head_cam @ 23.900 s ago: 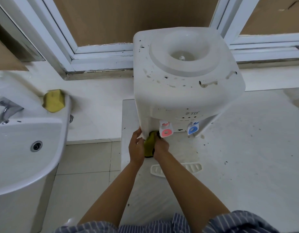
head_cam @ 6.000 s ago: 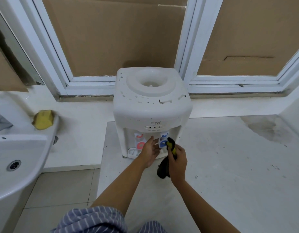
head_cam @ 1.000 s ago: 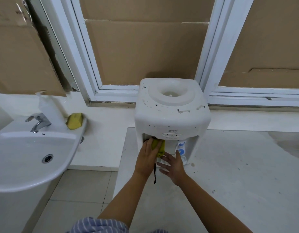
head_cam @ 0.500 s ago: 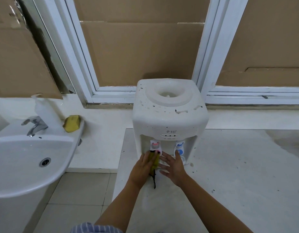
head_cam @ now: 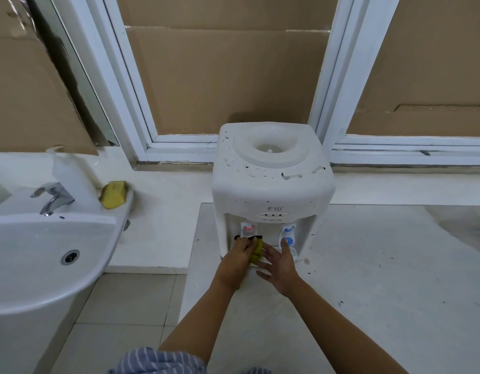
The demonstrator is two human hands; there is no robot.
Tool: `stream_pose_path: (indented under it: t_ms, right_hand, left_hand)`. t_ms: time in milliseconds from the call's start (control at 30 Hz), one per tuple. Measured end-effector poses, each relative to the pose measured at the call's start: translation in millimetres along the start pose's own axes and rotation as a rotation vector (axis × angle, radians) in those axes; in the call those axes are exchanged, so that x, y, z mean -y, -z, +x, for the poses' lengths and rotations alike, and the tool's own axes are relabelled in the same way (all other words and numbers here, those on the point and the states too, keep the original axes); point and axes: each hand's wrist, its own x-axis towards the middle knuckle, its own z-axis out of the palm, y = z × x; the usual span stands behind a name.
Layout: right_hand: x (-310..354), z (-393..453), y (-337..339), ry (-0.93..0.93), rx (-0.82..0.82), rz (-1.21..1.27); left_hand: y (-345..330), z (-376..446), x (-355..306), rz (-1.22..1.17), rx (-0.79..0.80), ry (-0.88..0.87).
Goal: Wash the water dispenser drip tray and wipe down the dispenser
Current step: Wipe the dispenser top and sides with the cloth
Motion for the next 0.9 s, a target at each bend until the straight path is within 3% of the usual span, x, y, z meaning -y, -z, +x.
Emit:
stream_pose_path:
  t_ms: [267, 533, 900]
  right_hand:
    - [-0.5, 2.3, 1.0, 0.004, 0.005, 0.017]
    - [-0.1, 1.9, -0.8, 0.001, -0.008, 0.053]
    - [2.8, 0.7, -0.2, 0.005, -0.016, -0.005]
  left_hand:
    - [13.7, -13.3, 0.9, -0.049, 0.137, 0.046]
    - [20.7, 2.9, -28.3, 0.084, -0.139, -0.12]
    - [8.8, -9.5, -0.2, 0.147, 0.035, -0.092]
